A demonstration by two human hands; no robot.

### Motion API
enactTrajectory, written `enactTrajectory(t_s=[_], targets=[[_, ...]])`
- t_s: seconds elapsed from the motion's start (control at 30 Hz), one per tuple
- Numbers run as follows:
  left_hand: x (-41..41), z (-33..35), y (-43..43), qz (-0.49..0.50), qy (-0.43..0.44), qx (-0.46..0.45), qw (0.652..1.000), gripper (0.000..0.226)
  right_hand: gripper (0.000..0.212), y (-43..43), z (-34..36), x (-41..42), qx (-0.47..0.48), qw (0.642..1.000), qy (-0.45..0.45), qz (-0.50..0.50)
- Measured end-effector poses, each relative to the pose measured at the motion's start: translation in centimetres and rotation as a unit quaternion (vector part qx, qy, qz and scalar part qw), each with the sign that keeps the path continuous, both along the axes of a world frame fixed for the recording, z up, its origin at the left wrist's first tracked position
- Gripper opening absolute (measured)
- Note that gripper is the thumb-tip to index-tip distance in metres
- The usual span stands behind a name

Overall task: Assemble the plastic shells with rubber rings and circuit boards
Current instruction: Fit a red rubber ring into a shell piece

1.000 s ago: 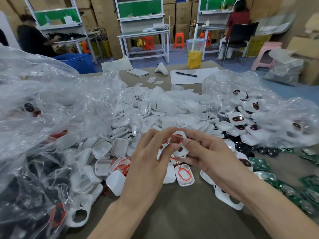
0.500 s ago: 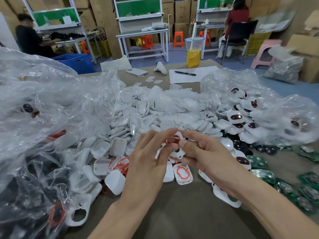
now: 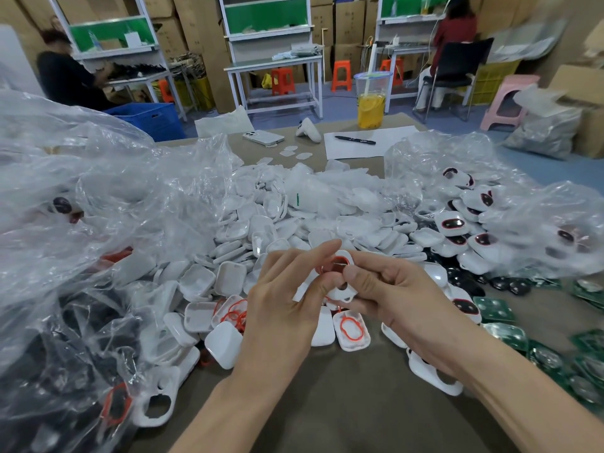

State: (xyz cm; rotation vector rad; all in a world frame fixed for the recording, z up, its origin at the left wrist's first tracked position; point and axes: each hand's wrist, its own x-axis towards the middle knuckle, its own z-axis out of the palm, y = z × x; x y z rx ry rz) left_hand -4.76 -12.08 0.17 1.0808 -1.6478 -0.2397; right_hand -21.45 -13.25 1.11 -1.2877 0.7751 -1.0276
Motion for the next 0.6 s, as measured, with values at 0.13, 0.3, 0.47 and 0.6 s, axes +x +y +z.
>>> enactTrajectory(t_s=[0.13,0.3,0.47,0.6], targets=[[0.0,0.0,-0.1,-0.003,-0.003,0.0,1.0,0.048,0.028,-0.1,-0.4,-0.2,0.008,1.0,-0.027,-0.009],[0.3,0.3,0.0,-0.048,0.011,0.024,0.998,0.044,0.031,-0.3,-0.5,-0.3,0.022,0.998,-0.064,-0.017],[0.2,1.0,-0.1,-0.077,0.155,0.169,0.97,0.033,0.029,-0.4,-0.2,0.1,0.029,0.996,-0.086,0.0],[0.7,1.3,-0.5,-0.141,0.255,0.255,0.922,0.018,0.032,-0.3,-0.2,0.3,0.018,0.998,-0.058,-0.009]])
